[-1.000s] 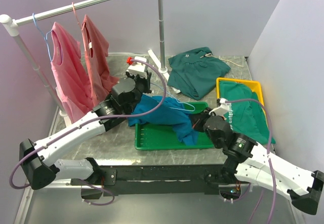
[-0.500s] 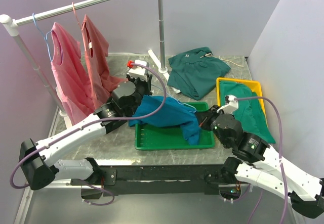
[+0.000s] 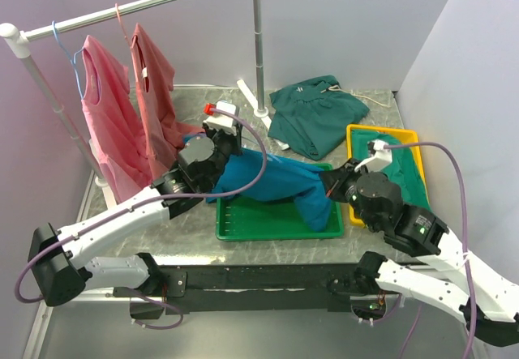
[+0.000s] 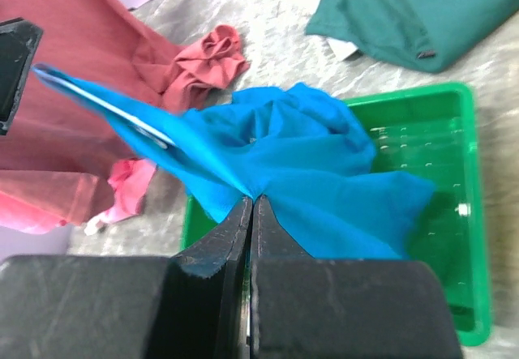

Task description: Place the t-shirt on the hanger

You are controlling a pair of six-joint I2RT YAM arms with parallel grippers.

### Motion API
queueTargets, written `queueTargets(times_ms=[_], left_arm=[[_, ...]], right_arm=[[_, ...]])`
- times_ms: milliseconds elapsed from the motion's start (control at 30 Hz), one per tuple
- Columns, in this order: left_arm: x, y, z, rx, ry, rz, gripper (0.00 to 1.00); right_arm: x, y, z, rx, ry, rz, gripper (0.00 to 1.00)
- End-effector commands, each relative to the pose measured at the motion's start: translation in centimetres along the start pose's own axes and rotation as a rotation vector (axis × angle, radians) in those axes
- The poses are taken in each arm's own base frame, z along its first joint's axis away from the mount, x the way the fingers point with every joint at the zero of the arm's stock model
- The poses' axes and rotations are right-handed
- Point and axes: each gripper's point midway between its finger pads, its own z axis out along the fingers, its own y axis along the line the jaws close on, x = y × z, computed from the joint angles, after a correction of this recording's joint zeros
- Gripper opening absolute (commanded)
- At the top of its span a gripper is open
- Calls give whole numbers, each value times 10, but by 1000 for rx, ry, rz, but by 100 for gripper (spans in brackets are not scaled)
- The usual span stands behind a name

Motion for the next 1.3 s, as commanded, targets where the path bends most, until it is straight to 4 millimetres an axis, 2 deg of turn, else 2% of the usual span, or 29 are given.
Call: queueTargets(times_ms=[0,67,233,333,367,400,467,533,567,600,633,667,733,767,800,867,933,967,1000,1033,1067,1100,1133,1167,1200,1267], left_arm=[[-8,31,-3,-147,-10,151,1],[-6,24,1,-146,-5,165,1],[-35,-1,7,-95,-49,104,1],[-54,-12,10,-61,-77,48,1],[-67,-15,10,-42,-98,25,1],[-74,-18,10,-30,-108,-2,1],[-89,-24,11,-7,-120,-27,1],[-94,-28,13,2,-111,-56,1],[-102,-29,14,7,-120,-62,1],[-105,-33,13,30,-121,-70,1],[-109,-34,11,40,-123,-73,1],[-121,-32,6,48,-145,-89,1],[-134,-33,0,99,-169,-129,1],[-136,-37,1,147,-163,-145,1],[-129,-39,7,171,-128,-148,1],[-107,-50,21,178,-18,-96,1],[-115,-67,12,278,-22,-149,1],[-126,-60,-4,297,-69,-175,1],[-144,-53,-6,291,-151,-218,1],[-138,-46,-3,278,-136,-214,1],[-134,-51,13,299,-93,-201,1],[-103,-42,22,264,41,-169,1],[-105,-44,26,271,49,-166,1],[-108,-51,21,315,38,-167,1],[-116,-51,18,332,-9,-181,1],[-132,-49,14,344,-55,-192,1]], right_arm=[[-29,4,-4,40,-36,-97,0],[-31,25,1,-5,-1,-109,0],[-44,82,14,-133,40,-138,0],[-52,108,20,-188,47,-136,0],[-50,117,19,-222,65,-136,0],[-57,125,18,-248,50,-130,0],[-60,133,21,-260,47,-135,3],[-72,143,18,-274,37,-149,7],[-77,146,16,-279,31,-157,11],[-92,148,8,-280,-3,-166,27],[-102,148,-1,-292,-31,-167,36],[-112,151,-8,-312,-58,-173,53],[-133,158,-32,-380,-110,-193,67],[-135,162,-39,-410,-109,-212,77],[-145,166,-48,-435,-127,-230,79],[-147,162,-50,-415,-125,-266,82],[-150,152,-50,-381,-146,-327,83],[-146,145,-50,-359,-133,-352,83],[-141,138,-47,-342,-122,-378,83],[-138,135,-52,-355,-113,-394,83],[-132,133,-53,-367,-99,-404,83],[-119,127,-47,-361,-69,-433,83],[-112,124,-50,-379,-53,-446,83],[-102,120,-49,-387,-26,-463,83],[-87,110,-42,-368,8,-487,84],[-70,101,-34,-353,50,-517,85]])
